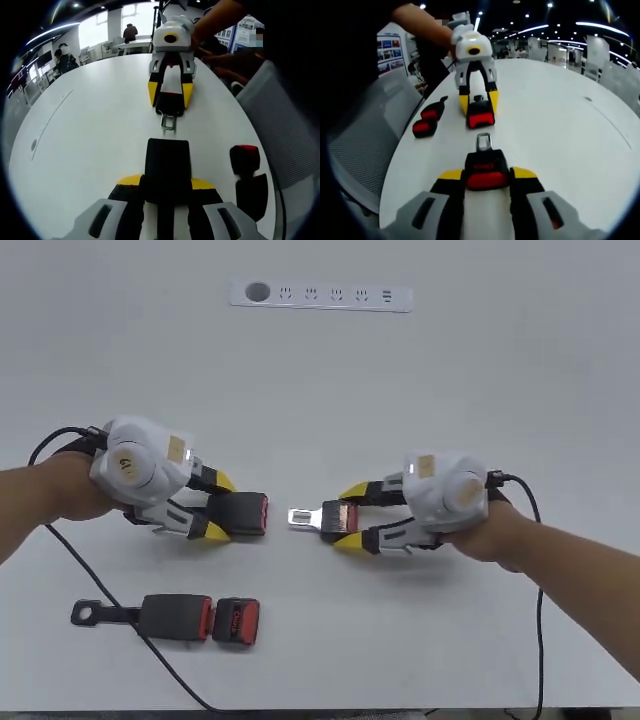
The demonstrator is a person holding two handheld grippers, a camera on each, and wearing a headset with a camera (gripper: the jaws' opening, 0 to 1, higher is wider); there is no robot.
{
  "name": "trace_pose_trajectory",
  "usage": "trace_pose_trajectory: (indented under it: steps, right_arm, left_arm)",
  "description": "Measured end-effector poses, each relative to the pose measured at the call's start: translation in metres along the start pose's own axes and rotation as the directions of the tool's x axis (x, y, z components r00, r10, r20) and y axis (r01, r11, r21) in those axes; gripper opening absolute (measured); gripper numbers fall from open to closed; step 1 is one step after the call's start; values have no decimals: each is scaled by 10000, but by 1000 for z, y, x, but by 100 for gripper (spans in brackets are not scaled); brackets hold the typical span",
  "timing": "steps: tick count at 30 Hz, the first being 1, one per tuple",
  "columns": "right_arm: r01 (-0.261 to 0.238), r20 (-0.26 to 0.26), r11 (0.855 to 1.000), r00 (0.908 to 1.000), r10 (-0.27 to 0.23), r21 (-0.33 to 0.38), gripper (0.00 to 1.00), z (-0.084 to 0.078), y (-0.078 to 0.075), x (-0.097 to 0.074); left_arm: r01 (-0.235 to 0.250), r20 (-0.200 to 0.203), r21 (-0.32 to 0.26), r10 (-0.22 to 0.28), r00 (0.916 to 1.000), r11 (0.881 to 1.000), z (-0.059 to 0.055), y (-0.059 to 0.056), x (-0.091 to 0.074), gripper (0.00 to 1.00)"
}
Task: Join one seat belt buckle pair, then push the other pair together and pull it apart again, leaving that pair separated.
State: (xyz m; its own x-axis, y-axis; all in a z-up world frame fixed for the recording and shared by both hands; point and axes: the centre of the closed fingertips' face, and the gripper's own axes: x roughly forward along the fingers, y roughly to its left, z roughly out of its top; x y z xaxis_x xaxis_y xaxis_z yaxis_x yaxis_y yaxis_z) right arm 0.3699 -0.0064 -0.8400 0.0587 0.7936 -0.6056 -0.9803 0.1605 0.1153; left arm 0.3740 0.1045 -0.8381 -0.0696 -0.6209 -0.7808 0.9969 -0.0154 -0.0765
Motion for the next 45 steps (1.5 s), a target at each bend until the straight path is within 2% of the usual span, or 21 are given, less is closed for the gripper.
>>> trace_pose_trajectory:
  steps: [13,25,32,45]
  right_arm:
    - [-142,72,9999,9999,143,-91,35,14,3,20]
    - [-311,-101,9992,9995,309,-235,35,24,5,35]
    - [-316,-246,9993,9992,310,-222,35,24,4,36]
    - [-277,-558,9993,9981,264,-231,35,27,4,40]
  left_arm:
    - [32,-163,155,-29,9999,9999,0,0,0,34]
    - [89,-319,289,-79,9995,9995,-1,0,0,34]
    - [122,-483,572,-95,9988,9983,-2,-1,0,33]
    - [103,-591,535,-71,9982,9985,-2,-1,0,33]
